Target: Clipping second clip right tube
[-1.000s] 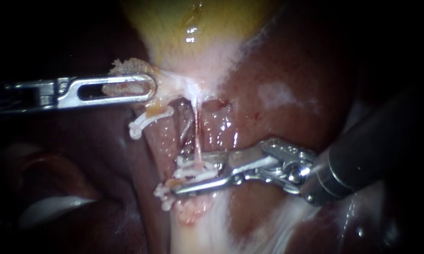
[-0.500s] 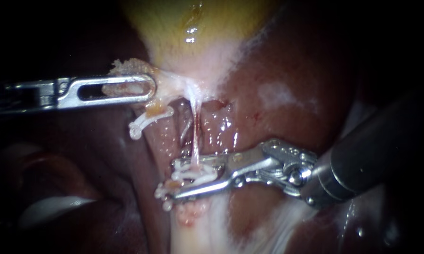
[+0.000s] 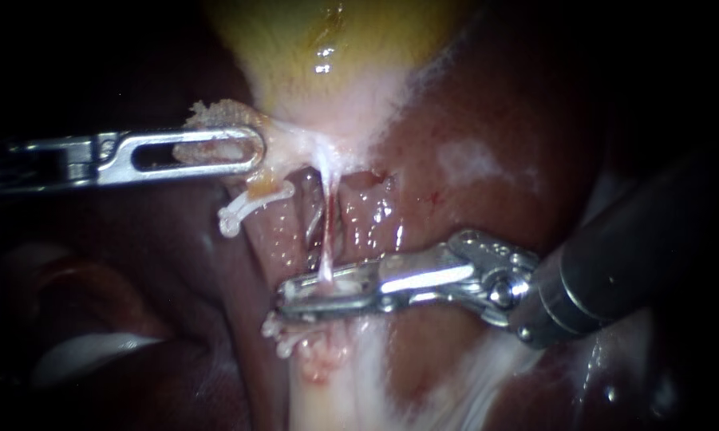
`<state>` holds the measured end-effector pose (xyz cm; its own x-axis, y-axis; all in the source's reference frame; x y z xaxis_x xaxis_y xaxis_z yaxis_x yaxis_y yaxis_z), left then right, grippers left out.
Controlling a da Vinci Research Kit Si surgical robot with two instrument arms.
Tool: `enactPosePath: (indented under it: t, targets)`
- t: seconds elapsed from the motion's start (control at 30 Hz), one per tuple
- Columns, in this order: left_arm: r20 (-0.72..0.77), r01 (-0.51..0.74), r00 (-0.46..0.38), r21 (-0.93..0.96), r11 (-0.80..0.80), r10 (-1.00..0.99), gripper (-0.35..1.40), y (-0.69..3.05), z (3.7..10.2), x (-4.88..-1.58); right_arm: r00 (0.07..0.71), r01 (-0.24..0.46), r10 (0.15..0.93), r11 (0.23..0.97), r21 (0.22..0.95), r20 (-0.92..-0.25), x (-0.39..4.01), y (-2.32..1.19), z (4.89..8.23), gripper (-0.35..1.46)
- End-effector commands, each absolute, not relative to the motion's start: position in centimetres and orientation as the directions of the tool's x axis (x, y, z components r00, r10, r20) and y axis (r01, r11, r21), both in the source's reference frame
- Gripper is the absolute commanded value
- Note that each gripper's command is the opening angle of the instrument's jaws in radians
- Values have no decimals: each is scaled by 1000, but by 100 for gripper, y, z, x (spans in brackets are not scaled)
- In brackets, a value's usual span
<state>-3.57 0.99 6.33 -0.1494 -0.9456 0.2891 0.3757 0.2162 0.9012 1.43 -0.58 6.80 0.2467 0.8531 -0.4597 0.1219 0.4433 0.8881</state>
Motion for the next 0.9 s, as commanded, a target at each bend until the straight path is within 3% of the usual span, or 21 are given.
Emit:
enactPosePath:
  t: [0.03,0.27,0.9]
  targets:
    - [289,376,-149,901,216,-946,-27,99,633,-357,246,123,853,443,888,-460,142,-58,680,-35]
    - [289,376,-149,901,216,-946,-27,99,633,-357,292,100,841,447,889,-456,140,-58,680,-35]
    - [289,376,-149,901,216,-945,-27,99,633,-357,293,101,841,447,889,-455,139,-58,679,-35]
